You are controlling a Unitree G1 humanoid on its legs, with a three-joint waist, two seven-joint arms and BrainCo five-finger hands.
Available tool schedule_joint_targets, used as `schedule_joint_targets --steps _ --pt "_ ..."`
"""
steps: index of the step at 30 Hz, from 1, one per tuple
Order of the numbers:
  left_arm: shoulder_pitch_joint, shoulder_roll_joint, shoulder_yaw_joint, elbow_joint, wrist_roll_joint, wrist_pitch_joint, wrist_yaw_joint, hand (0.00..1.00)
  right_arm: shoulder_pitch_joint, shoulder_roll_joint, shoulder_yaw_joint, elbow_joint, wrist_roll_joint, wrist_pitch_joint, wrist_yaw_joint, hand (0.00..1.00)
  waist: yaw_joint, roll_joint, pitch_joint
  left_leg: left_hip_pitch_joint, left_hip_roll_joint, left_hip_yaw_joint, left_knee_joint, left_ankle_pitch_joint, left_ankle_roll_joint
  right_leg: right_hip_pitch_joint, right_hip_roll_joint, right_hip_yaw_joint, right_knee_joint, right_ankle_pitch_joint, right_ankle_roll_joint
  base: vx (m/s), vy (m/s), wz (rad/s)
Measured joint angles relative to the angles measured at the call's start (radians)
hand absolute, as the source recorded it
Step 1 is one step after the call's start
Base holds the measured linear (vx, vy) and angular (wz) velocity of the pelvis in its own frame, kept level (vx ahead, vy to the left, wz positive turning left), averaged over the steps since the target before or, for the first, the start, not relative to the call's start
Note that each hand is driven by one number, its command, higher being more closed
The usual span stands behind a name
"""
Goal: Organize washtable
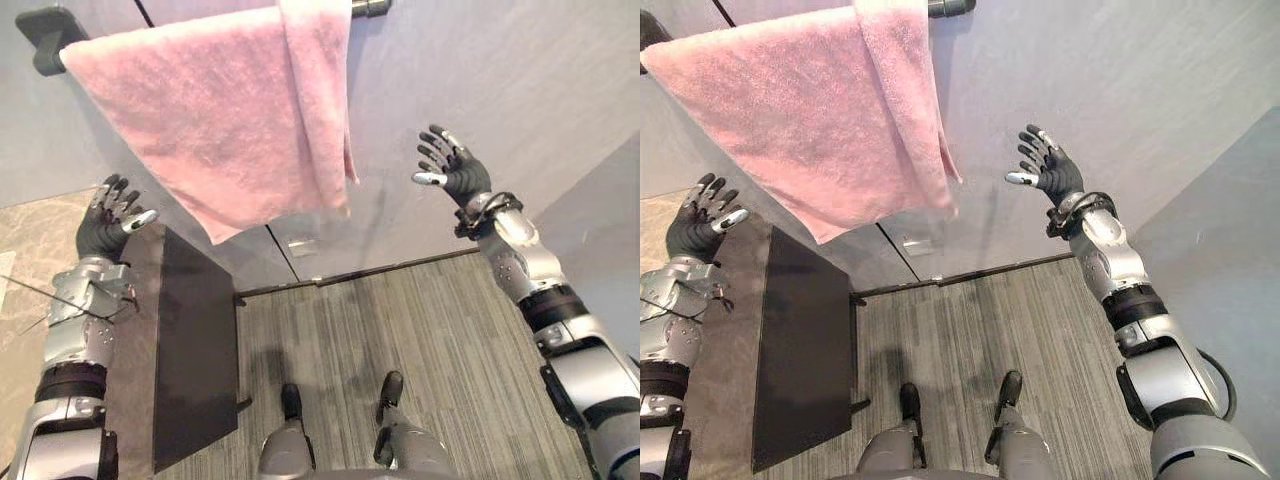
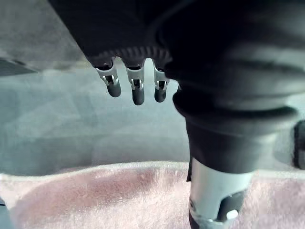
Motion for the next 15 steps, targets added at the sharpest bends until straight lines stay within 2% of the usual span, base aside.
schedule_joint_targets --steps 2,4,5,8,10,12,13,15 --pt "0.024 -0.011 0.043 -0.015 0.008 0.0 0.001 0.0 0.076 0.002 -0.084 -0.054 -0.001 0.0 -0.001 0.0 -0.001 -0.01 -0.021 0.001 -0.001 0.0 0.0 -0.004 -0.003 0.001 -0.001 -0.001 0.0 -0.002 0.003 -0.01 0.047 0.02" --pt "0.052 -0.084 0.179 -0.078 0.033 -0.013 0.046 0.0 0.17 0.026 -0.259 -0.12 -0.01 -0.013 -0.018 0.0 -0.001 -0.013 -0.049 0.002 -0.003 -0.005 -0.001 -0.005 -0.001 0.005 -0.004 -0.005 0.0 -0.002 0.003 0.0 0.049 0.06" --pt "0.065 -0.104 0.205 -0.098 0.041 -0.023 0.061 0.0 0.189 0.036 -0.303 -0.13 -0.013 -0.017 -0.03 0.0 -0.002 -0.012 -0.058 0.002 -0.004 -0.006 -0.001 -0.005 0.0 0.006 -0.005 -0.006 0.0 -0.002 0.003 0.01 0.05 0.12" --pt "0.129 -0.196 0.262 -0.228 0.086 -0.051 0.134 0.0 0.297 0.094 -0.506 -0.163 -0.038 -0.062 -0.11 0.0 -0.007 -0.007 -0.086 0.016 -0.005 -0.032 -0.001 -0.007 0.0 0.038 -0.008 -0.03 0.0 -0.012 0.006 0.01 0.045 0.21" --pt "0.192 -0.285 0.265 -0.317 0.138 -0.071 0.161 0.0 0.384 0.154 -0.585 -0.195 -0.055 -0.094 -0.158 0.0 -0.007 0.0 -0.114 0.024 -0.005 -0.041 0.0 -0.009 -0.002 0.054 -0.008 -0.036 0.0 -0.02 0.011 0.01 0.043 0.18" --pt "0.235 -0.352 0.257 -0.353 0.17 -0.071 0.171 0.0 0.445 0.201 -0.596 -0.205 -0.075 -0.101 -0.178 0.0 -0.019 0.008 -0.126 0.032 -0.006 -0.054 -0.001 -0.01 -0.001 0.066 -0.009 -0.051 -0.001 -0.028 0.015 -0.01 0.039 0.19" --pt "0.28 -0.417 0.256 -0.385 0.188 -0.07 0.176 0.0 0.493 0.255 -0.6 -0.207 -0.081 -0.101 -0.182 0.0 -0.03 0.015 -0.133 0.035 -0.005 -0.06 -0.002 -0.01 -0.001 0.073 -0.01 -0.06 -0.001 -0.035 0.02 -0.02 0.027 0.1" --pt "0.343 -0.492 0.217 -0.401 0.195 -0.067 0.175 0.0 0.578 0.331 -0.598 -0.202 -0.084 -0.097 -0.185 0.0 -0.03 0.025 -0.141 0.036 -0.004 -0.06 0.0 -0.011 -0.002 0.074 -0.008 -0.057 -0.001 -0.035 0.02 -0.02 0.032 0.03"
